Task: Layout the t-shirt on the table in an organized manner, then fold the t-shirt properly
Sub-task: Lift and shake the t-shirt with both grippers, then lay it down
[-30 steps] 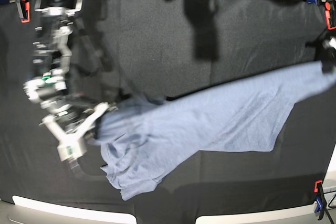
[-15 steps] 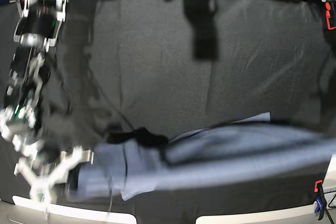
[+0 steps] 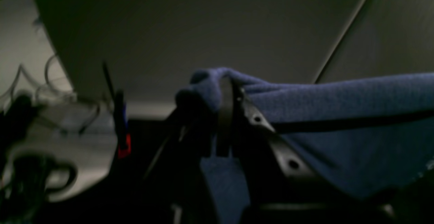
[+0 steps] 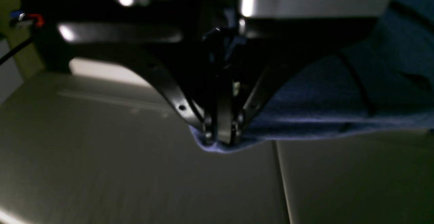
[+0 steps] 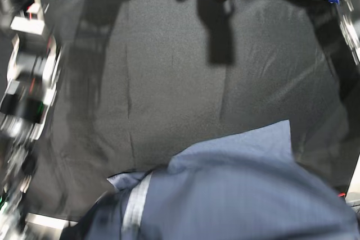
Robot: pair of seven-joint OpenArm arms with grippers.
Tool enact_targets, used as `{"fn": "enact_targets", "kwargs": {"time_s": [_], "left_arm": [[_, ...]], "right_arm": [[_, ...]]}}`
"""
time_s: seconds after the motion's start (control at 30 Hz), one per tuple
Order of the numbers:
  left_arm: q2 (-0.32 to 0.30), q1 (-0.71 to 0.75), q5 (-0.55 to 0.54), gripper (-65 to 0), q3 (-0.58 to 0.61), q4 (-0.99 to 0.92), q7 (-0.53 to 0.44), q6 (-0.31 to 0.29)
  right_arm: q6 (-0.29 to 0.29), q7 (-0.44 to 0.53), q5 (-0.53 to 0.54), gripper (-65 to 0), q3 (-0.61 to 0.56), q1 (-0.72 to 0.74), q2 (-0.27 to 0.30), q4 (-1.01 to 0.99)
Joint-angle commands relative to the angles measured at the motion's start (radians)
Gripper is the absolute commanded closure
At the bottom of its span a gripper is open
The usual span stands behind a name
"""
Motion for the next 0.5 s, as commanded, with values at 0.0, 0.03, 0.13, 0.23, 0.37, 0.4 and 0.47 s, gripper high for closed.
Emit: {"fn": "enact_targets", "kwargs": {"time_s": [0.0, 0.03, 0.13, 0.23, 0.37, 0.4, 0.47], "left_arm": [[-0.024, -0.040, -0.002, 0.0, -0.008, 0.012, -0.023, -0.005], [-0.025, -0.051, -0.009, 0.0, -0.008, 0.012, -0.007, -0.014], [-0.026, -0.045, -0.012, 0.0, -0.008, 0.011, 0.036, -0.013], [-0.026, 0.010, -0.035, 0.0, -0.008, 0.010, 0.092, -0.013], [-0.026, 0.158, -0.065, 0.0, -0.009, 0.010, 0.131, -0.014], [-0.025, 0.198, -0.065, 0.0, -0.013, 0.010, 0.133, -0.014], [-0.025, 0.277, -0.066, 0.0, -0.026, 0.010, 0.135, -0.014]], "right_arm": [[-0.014, 0.015, -0.016, 0.0, 0.008, 0.047, 0.013, 0.012], [-0.014, 0.009, -0.016, 0.0, 0.008, 0.055, 0.013, 0.012], [-0.014, -0.021, -0.014, 0.0, 0.008, 0.036, 0.013, 0.012], [-0.013, -0.063, 0.004, 0.0, 0.008, -0.032, 0.013, 0.012], [0.000, -0.114, 0.038, 0.0, 0.021, -0.178, 0.013, 0.027], [0.003, -0.117, 0.039, 0.0, 0.028, -0.219, 0.013, 0.044], [0.005, -0.128, 0.041, 0.0, 0.056, -0.301, 0.014, 0.097]]}}
